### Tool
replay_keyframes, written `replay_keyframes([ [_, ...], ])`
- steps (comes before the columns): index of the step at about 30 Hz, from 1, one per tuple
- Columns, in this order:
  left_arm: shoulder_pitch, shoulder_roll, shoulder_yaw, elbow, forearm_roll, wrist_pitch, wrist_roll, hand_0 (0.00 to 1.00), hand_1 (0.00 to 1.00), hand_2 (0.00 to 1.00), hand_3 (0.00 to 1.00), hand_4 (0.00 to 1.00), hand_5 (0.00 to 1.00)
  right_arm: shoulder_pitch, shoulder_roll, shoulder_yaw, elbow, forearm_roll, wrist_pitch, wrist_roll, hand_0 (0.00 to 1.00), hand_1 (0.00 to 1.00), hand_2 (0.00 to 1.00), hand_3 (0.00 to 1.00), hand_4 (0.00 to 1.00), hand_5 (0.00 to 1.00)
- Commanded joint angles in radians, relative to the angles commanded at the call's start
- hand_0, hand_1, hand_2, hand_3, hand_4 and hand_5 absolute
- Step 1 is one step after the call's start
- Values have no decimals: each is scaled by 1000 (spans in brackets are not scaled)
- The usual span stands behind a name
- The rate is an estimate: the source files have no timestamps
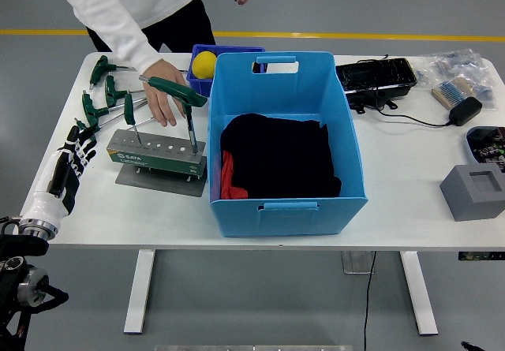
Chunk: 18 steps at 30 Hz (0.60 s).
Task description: Lift tool from toolbox,place it in box,lift tool from toolbox,place it in box
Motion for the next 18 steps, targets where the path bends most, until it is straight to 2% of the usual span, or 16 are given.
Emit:
replay_keyframes([
  [10, -1, -2, -1, -1, 7, 1, -1, 952, 977, 998, 882, 928, 998, -1, 1, 1, 0, -1, -1, -1, 614, 593, 668, 541, 776, 661],
  [13, -1, -1, -7, -5, 34, -2, -4, 952, 977, 998, 882, 928, 998, -1, 1, 2, 0, -1, -2, -1, 614, 593, 668, 541, 776, 661],
  [14, -2, 0, -9, -7, 48, -5, -6, 952, 980, 998, 887, 998, 875, -1, 1, 2, 0, -1, -2, -1, 614, 593, 668, 541, 776, 661],
  [18, -10, 9, -19, -13, 107, -16, -17, 952, 980, 998, 887, 998, 875, -2, 1, 2, 0, 0, -2, -1, 614, 593, 668, 541, 776, 661],
])
